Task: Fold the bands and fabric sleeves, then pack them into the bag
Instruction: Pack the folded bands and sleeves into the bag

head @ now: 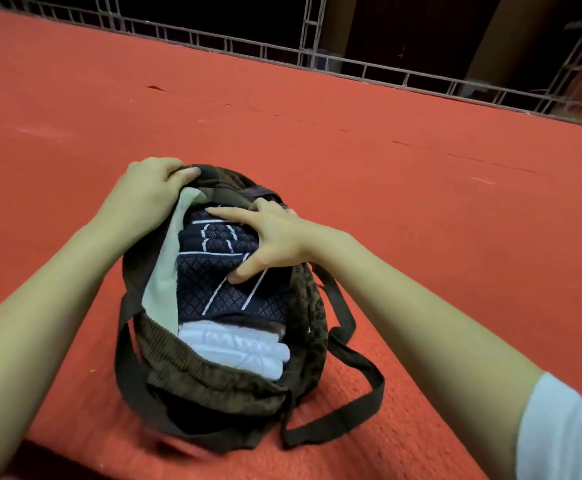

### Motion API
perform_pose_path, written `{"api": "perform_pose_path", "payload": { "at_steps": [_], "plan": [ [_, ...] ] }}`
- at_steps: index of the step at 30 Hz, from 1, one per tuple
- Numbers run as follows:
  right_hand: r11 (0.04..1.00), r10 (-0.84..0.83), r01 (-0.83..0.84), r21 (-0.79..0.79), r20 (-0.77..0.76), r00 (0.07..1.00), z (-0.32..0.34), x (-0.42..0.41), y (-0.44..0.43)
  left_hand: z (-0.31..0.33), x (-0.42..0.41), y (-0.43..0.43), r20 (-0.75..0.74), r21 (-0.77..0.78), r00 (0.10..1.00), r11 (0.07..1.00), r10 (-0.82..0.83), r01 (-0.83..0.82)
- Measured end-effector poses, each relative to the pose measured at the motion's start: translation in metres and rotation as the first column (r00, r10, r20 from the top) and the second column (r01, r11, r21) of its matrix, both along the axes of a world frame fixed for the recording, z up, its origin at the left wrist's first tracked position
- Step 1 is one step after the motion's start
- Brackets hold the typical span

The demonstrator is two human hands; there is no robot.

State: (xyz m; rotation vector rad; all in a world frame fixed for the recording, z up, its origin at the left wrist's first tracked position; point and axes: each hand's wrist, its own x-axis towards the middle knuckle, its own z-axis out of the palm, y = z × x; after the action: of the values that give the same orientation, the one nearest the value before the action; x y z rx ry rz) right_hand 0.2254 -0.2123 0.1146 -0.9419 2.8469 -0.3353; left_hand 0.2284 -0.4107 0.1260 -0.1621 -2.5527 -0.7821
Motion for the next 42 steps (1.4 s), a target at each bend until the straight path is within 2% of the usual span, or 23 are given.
{"api": "perform_pose_path", "payload": {
  "at_steps": [3, 6, 8, 9, 10, 11, 12, 13, 14, 15, 16, 17, 18, 20, 23, 28, 30, 33, 36, 39, 42],
  "plan": [
    [0.998, -0.056, 0.056, -0.042, -0.001, 0.998, -0.018, -0.011, -0.006, 0.012, 0.001, 0.004, 0.015, 0.006, 1.0, 1.0, -0.028, 0.027],
    [0.993, -0.09, 0.091, -0.079, 0.013, 0.996, -0.03, -0.014, -0.014, 0.009, 0.0, 0.0, 0.085, -0.208, 0.993, 0.976, 0.082, -0.063],
    [0.994, -0.083, 0.086, -0.069, 0.047, 0.995, -0.028, -0.015, -0.016, 0.009, 0.01, -0.002, -0.028, -0.307, 0.991, 0.942, 0.133, -0.135],
    [0.995, -0.082, 0.086, -0.052, 0.065, 0.995, -0.029, -0.017, -0.017, 0.011, 0.019, 0.003, -0.126, -0.259, 0.989, 0.96, 0.079, -0.109],
    [0.996, -0.074, 0.077, -0.038, 0.081, 0.994, -0.028, -0.018, -0.014, 0.015, 0.03, 0.01, -0.2, -0.178, 0.979, 0.984, -0.025, -0.011],
    [0.997, -0.05, 0.055, -0.05, 0.104, 0.993, -0.026, -0.017, -0.011, 0.02, 0.042, 0.019, -0.199, -0.082, 0.964, 0.984, -0.175, 0.161],
    [0.994, -0.016, 0.03, -0.1, 0.141, 0.99, -0.025, -0.015, -0.004, 0.02, 0.05, 0.028, -0.081, 0.004, 0.935, 0.938, -0.346, 0.347],
    [0.974, 0.027, 0.017, -0.224, 0.19, 0.981, -0.024, -0.013, 0.007, 0.015, 0.056, 0.036, 0.117, 0.047, 0.871, 0.879, -0.477, 0.475],
    [0.924, 0.051, 0.047, -0.379, 0.244, 0.968, -0.023, -0.01, 0.022, 0.006, 0.056, 0.04, 0.319, -0.003, 0.797, 0.84, -0.513, 0.543],
    [0.842, 0.043, 0.121, -0.526, 0.289, 0.956, -0.024, -0.008, 0.038, -0.005, 0.051, 0.041, 0.484, -0.118, 0.748, 0.813, -0.454, 0.57],
    [0.753, -0.035, 0.221, -0.62, 0.297, 0.954, -0.029, -0.009, 0.054, -0.017, 0.044, 0.039, 0.574, -0.252, 0.742, 0.788, -0.346, 0.562],
    [0.685, -0.168, 0.315, -0.657, 0.278, 0.946, -0.038, -0.011, 0.068, -0.025, 0.039, 0.037, 0.584, -0.374, 0.769, 0.755, -0.26, 0.539],
    [0.648, -0.299, 0.395, -0.651, 0.259, 0.918, -0.048, -0.013, 0.077, -0.032, 0.034, 0.036, 0.551, -0.476, 0.806, 0.712, -0.216, 0.516],
    [0.646, -0.419, 0.489, -0.586, 0.264, 0.869, -0.067, -0.02, 0.074, -0.039, 0.025, 0.041, 0.484, -0.588, 0.856, 0.657, -0.183, 0.473],
    [0.652, -0.407, 0.526, -0.546, 0.333, 0.851, -0.08, -0.023, 0.048, -0.039, 0.016, 0.049, 0.469, -0.615, 0.867, 0.643, -0.167, 0.456],
    [0.57, -0.507, 0.539, -0.62, 0.251, 0.825, -0.078, -0.029, 0.037, -0.034, 0.015, 0.049, 0.445, -0.606, 0.882, 0.673, -0.154, 0.423],
    [0.602, -0.544, 0.513, -0.612, 0.157, 0.824, -0.061, -0.03, 0.043, -0.033, 0.016, 0.049, 0.449, -0.613, 0.883, 0.672, -0.136, 0.416],
    [0.691, -0.565, 0.429, -0.582, -0.064, 0.823, -0.005, -0.029, 0.053, -0.03, 0.016, 0.054, 0.43, -0.656, 0.897, 0.648, -0.099, 0.386],
    [0.806, -0.53, 0.382, -0.452, -0.263, 0.806, 0.043, -0.03, 0.055, -0.031, 0.016, 0.061, 0.423, -0.671, 0.902, 0.639, -0.087, 0.377],
    [0.831, -0.529, 0.433, -0.349, -0.254, 0.81, 0.035, -0.034, 0.054, -0.034, 0.014, 0.062, 0.424, -0.664, 0.9, 0.642, -0.1, 0.384],
    [0.847, -0.511, 0.453, -0.277, -0.193, 0.837, 0.011, -0.025, 0.05, -0.027, 0.021, 0.06, 0.516, -0.571, 0.848, 0.689, -0.12, 0.445]
  ]
}}
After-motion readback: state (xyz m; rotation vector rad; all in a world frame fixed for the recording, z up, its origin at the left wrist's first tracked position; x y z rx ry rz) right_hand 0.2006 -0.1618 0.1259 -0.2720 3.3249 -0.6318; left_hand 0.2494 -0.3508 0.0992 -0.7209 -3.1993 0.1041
